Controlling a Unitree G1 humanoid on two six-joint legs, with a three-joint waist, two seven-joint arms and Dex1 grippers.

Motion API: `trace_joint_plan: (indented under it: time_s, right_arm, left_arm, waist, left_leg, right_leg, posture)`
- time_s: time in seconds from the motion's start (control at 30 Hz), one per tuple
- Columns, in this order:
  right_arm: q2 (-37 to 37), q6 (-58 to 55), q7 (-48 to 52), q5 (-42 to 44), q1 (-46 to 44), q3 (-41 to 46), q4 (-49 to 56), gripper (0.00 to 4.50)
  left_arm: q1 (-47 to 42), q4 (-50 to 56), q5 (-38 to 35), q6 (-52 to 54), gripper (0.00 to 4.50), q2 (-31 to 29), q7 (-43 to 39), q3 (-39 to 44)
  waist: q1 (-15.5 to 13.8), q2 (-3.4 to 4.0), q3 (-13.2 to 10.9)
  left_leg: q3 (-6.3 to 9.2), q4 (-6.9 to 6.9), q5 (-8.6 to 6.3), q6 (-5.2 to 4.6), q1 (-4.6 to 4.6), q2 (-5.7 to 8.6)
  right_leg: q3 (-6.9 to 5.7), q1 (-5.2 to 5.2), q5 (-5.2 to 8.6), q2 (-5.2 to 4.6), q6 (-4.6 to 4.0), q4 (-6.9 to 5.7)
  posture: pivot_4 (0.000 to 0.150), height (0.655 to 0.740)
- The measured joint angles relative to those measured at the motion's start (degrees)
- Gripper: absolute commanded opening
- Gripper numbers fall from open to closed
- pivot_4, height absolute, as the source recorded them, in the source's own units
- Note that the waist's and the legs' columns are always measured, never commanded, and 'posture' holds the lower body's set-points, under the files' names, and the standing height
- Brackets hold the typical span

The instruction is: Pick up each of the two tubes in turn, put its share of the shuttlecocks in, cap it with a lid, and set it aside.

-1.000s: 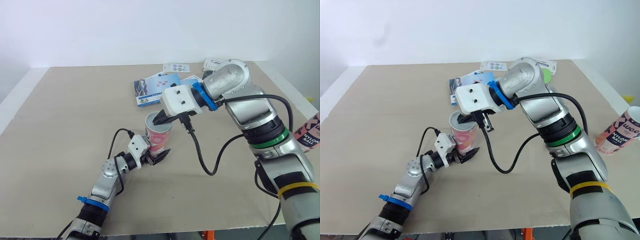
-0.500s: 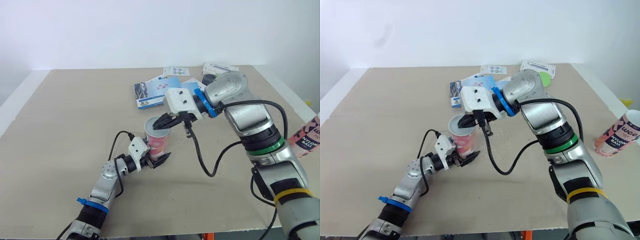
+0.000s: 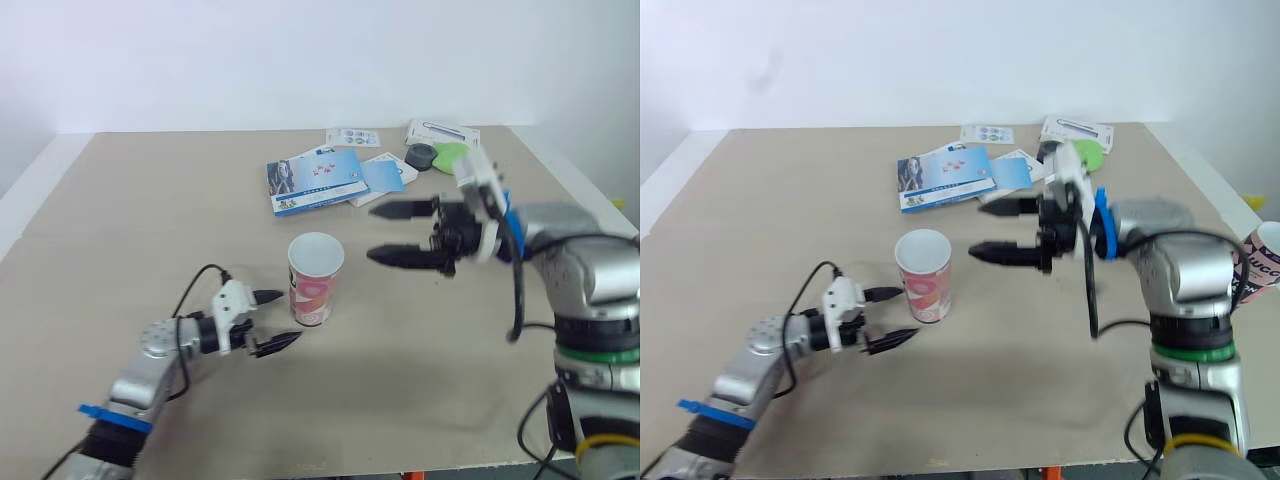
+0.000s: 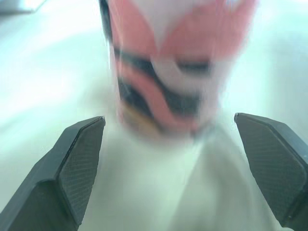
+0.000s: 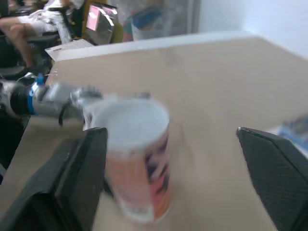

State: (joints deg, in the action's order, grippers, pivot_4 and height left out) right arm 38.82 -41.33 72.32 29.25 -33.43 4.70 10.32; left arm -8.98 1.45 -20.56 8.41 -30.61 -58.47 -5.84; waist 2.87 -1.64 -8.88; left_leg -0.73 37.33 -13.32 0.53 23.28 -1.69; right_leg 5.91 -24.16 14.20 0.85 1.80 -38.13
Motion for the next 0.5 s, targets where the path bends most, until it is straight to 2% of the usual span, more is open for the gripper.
trace_joint_plan:
  time_s: [0.07,0.13,0.17,0.27,0.5]
  right_arm:
    - [-1.0,5.4,-1.8,-3.2,7.8,-2.1,-0.3,4.46]
    - [-4.0,13.5,-4.2,-7.4,13.7,-5.7,-2.3,4.46]
    - [-4.7,15.0,-4.6,-8.2,14.4,-6.4,-2.8,4.46]
    - [-12.8,27.2,-10.2,-14.0,17.2,-11.1,-7.9,4.46]
    - [-16.8,33.7,-14.6,-17.4,15.0,-14.6,-11.4,4.46]
  left_arm:
    - [-0.1,0.5,-3.1,3.6,4.5,-4.3,-2.8,3.3]
    - [-2.3,2.1,-6.2,7.9,4.5,-6.1,-4.9,4.6]
    - [-2.9,2.4,-6.5,8.4,4.5,-6.1,-5.1,4.5]
    - [-7.3,4.7,-8.3,13.2,4.5,-6.2,-6.3,3.2]
    - [-9.3,5.9,-8.6,15.7,4.5,-4.4,-6.8,0.6]
  waist:
    - [0.0,-0.06,-0.1]
    - [-0.1,0.18,-0.2]
    - [-0.1,0.17,-0.3]
    - [0.0,-0.13,-0.4]
    - [0.0,-0.09,-0.4]
  left_leg:
    - [0.07,0.05,0.0,0.0,0.02,-0.02]
    - [-0.07,0.11,0.02,0.01,0.02,0.08]
    - [-0.08,0.15,0.02,0.02,0.02,0.09]
    - [-0.12,0.21,0.04,0.05,0.01,0.07]
    - [-0.14,0.18,0.03,0.07,0.02,0.08]
  right_leg:
    - [-0.14,0.0,0.03,-0.01,-0.05,-0.02]
    - [-0.07,-0.01,-0.04,-0.13,0.08,-0.03]
    - [-0.07,0.01,-0.05,-0.13,0.1,-0.02]
    - [-0.03,0.01,-0.12,-0.11,0.12,-0.02]
    - [0.16,-0.05,-0.12,-0.09,0.15,-0.02]
  posture:
    - [0.15,0.74]
    - [0.15,0.74]
    - [0.15,0.74]
    - [0.15,0.74]
    - [0.15,0.74]
